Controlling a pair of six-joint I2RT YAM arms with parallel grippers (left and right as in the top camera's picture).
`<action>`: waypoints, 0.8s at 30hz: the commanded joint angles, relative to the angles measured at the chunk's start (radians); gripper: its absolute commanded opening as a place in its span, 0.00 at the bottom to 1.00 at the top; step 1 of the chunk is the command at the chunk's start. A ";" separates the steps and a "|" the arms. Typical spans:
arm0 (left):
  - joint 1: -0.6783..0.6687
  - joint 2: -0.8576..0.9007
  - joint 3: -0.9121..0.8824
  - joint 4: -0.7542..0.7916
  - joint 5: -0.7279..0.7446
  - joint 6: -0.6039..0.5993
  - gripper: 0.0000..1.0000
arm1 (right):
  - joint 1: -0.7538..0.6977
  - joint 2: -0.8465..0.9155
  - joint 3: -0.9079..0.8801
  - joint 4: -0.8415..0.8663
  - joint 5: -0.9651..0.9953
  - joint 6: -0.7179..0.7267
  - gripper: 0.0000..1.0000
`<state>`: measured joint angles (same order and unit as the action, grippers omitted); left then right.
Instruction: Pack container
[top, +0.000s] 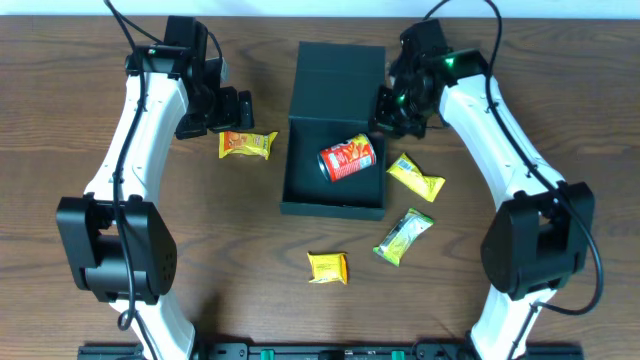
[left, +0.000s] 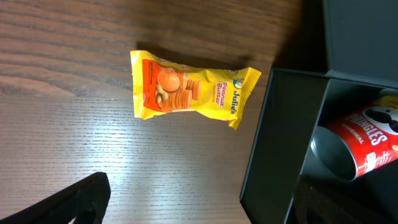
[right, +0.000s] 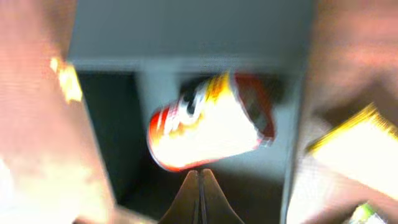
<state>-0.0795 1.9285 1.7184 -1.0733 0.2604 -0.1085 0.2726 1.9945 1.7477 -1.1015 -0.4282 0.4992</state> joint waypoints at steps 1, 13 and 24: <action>0.000 0.014 0.018 -0.009 -0.009 -0.012 0.95 | 0.035 0.004 0.001 -0.049 -0.152 -0.079 0.02; 0.000 0.014 0.018 -0.002 -0.191 -0.031 0.95 | 0.323 0.004 -0.020 0.068 0.203 -0.314 0.02; 0.002 0.014 0.018 0.003 -0.378 -0.087 0.95 | 0.395 0.013 -0.146 0.223 0.384 -0.287 0.02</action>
<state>-0.0795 1.9289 1.7184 -1.0725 -0.0151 -0.1558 0.6670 1.9945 1.6428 -0.8955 -0.0860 0.2188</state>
